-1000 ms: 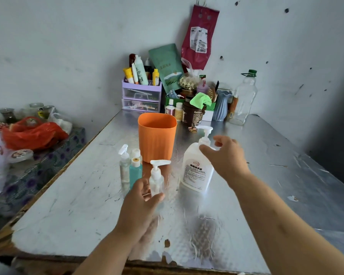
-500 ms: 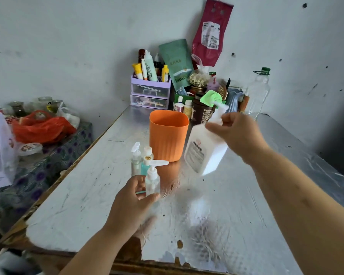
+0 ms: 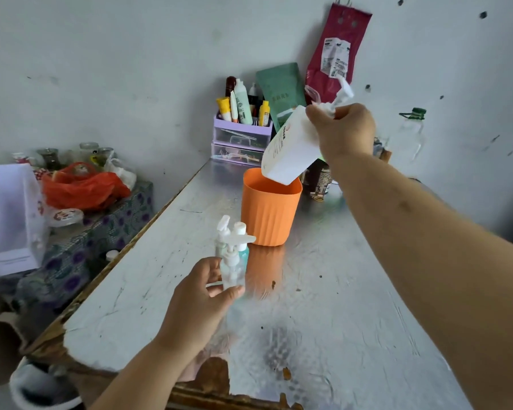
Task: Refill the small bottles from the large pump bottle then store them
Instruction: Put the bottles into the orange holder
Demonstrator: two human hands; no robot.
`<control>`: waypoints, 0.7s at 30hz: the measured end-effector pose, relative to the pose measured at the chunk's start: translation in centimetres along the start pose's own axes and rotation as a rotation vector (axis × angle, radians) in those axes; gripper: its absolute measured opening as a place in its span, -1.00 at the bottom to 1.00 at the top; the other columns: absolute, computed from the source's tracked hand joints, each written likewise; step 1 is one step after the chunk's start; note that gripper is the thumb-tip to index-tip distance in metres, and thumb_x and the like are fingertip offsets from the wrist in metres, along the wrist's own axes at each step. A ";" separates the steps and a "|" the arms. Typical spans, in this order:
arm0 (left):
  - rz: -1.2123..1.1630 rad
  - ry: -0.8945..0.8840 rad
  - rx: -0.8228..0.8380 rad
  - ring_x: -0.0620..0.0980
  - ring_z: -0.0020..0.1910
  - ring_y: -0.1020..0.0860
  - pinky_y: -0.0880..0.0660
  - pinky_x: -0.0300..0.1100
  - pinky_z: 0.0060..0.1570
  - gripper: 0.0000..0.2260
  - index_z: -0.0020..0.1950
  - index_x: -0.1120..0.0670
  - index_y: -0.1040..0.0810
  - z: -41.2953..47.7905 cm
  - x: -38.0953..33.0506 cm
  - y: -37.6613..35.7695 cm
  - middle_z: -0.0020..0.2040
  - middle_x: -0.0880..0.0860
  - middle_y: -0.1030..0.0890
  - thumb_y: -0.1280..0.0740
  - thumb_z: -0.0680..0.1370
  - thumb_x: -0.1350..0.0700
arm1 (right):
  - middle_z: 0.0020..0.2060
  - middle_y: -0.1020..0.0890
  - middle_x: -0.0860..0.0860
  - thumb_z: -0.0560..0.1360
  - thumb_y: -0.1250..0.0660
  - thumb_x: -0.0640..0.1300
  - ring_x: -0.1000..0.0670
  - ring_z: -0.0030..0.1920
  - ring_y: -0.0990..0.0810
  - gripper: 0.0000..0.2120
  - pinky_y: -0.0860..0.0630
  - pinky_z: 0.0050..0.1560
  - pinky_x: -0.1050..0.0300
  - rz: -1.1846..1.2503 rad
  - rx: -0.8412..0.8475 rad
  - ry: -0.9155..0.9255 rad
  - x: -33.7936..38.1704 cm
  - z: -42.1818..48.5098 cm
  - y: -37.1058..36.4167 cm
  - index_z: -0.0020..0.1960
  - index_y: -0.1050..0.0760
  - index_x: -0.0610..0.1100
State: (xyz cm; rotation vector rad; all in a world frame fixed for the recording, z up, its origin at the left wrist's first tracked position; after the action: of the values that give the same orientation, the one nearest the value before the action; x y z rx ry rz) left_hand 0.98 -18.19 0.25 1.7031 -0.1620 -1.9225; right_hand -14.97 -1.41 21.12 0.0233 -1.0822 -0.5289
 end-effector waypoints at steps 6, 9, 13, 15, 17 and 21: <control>-0.039 -0.009 -0.027 -0.34 0.03 -0.57 -0.51 -0.44 -0.11 -0.63 0.19 -0.17 -0.44 0.3 0.2 1.6 0.10 -0.28 -0.58 -0.44 0.44 -0.15 | -0.24 -0.54 -0.03 0.41 -0.41 0.11 0.01 -0.30 -0.50 -0.68 -0.39 -0.33 0.18 -0.138 0.058 0.007 -0.6 0.8 -4.3 -0.14 -0.46 -0.14; -0.064 -0.004 -0.033 -0.34 0.04 -0.57 -0.54 -0.39 -0.05 -0.64 0.18 -0.17 -0.44 0.6 0.3 2.1 0.10 -0.27 -0.60 -0.45 0.44 -0.13 | -0.16 -0.63 -0.06 0.40 -0.42 0.14 -0.02 -0.23 -0.57 -0.62 -0.38 -0.34 0.21 -0.203 0.102 0.011 -1.1 0.9 -5.8 -0.07 -0.55 -0.20; -0.065 -0.005 -0.037 -0.33 0.06 -0.58 -0.55 -0.39 -0.05 -0.61 0.18 -0.18 -0.44 0.8 0.3 2.3 0.10 -0.26 -0.60 -0.43 0.41 -0.20 | -0.02 -0.57 -0.13 0.40 -0.41 0.19 -0.10 -0.21 -0.52 -0.62 -0.28 -0.42 0.20 -0.300 0.157 -0.042 -2.9 0.6 -7.7 -0.16 -0.41 -0.12; -0.054 -0.012 -0.041 -0.32 0.06 -0.57 -0.52 -0.44 -0.06 -0.62 0.17 -0.18 -0.44 0.8 0.3 2.5 0.10 -0.27 -0.60 -0.42 0.42 -0.20 | -0.07 -0.50 -0.10 0.39 -0.40 0.20 -0.09 -0.23 -0.45 -0.61 -0.17 -0.49 0.18 -0.328 0.187 -0.059 -3.7 0.3 -8.4 -0.20 -0.34 -0.07; -0.044 -0.012 -0.056 -0.34 0.05 -0.56 -0.49 -0.49 -0.10 -0.66 0.15 -0.17 -0.44 0.9 0.3 2.9 0.09 -0.28 -0.59 -0.44 0.44 -0.15 | -0.10 -0.49 -0.08 0.39 -0.41 0.20 -0.09 -0.21 -0.46 -0.61 -0.17 -0.49 0.19 -0.332 0.210 -0.073 -4.3 0.1 -9.2 -0.10 -0.42 -0.11; -0.068 0.001 -0.077 -0.28 0.07 -0.58 -0.48 -0.48 -0.09 -0.67 0.14 -0.15 -0.45 1.3 0.5 3.6 0.09 -0.26 -0.60 -0.46 0.44 -0.10 | -0.38 -0.45 -0.02 0.41 -0.41 0.15 -0.05 -0.36 -0.46 -0.58 -0.21 -0.49 0.21 -0.367 0.282 -0.103 -4.9 -0.5 -10.3 -0.30 -0.35 -0.15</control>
State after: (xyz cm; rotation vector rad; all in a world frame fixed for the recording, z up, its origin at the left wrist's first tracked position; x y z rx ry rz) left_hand 0.94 -21.79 1.61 1.6780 -0.0299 -1.9513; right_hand -20.38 -8.46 13.99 0.4527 -1.2551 -0.7078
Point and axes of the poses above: each hand's wrist, its own z-axis towards the middle knuckle, its own y-axis out of the back of the hand, x = y × z, the point moved 1 cm from there along z, towards the middle knuckle
